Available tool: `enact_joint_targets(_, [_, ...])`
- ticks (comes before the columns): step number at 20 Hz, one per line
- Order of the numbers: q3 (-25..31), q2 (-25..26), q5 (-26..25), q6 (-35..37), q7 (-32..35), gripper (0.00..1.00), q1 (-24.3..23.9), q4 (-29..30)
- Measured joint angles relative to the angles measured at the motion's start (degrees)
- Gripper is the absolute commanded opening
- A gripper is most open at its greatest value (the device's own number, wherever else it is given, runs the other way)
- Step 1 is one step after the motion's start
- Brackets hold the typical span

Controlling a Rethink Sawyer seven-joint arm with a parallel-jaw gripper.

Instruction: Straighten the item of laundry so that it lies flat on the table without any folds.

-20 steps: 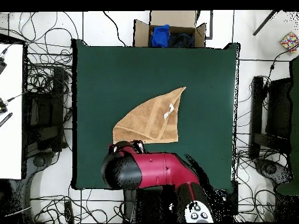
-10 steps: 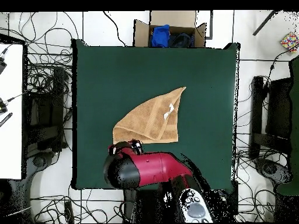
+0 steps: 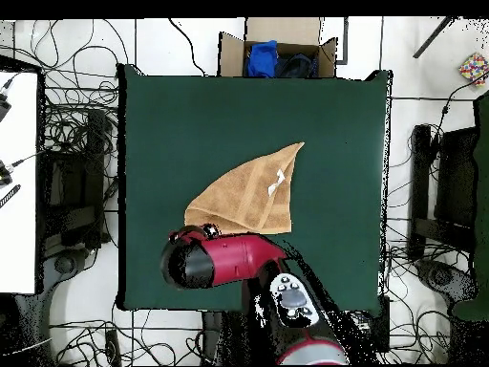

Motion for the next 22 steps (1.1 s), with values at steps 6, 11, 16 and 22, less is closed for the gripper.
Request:
enact_joint_targets(6, [-0.01, 1.99, 0.0, 1.58, 0.0, 1.0, -1.62, -2.94])
enact_joint_targets(11, [-0.02, 1.29, 0.0, 5.67, 0.0, 1.0, -3.83, -4.48])
enact_joint_targets(16, [-0.02, 0.34, -0.01, 8.2, 0.0, 1.0, -4.95, -5.18])
enact_joint_targets(22, [-0.02, -0.68, -0.02, 9.61, 0.0, 1.0, -5.43, -6.1])
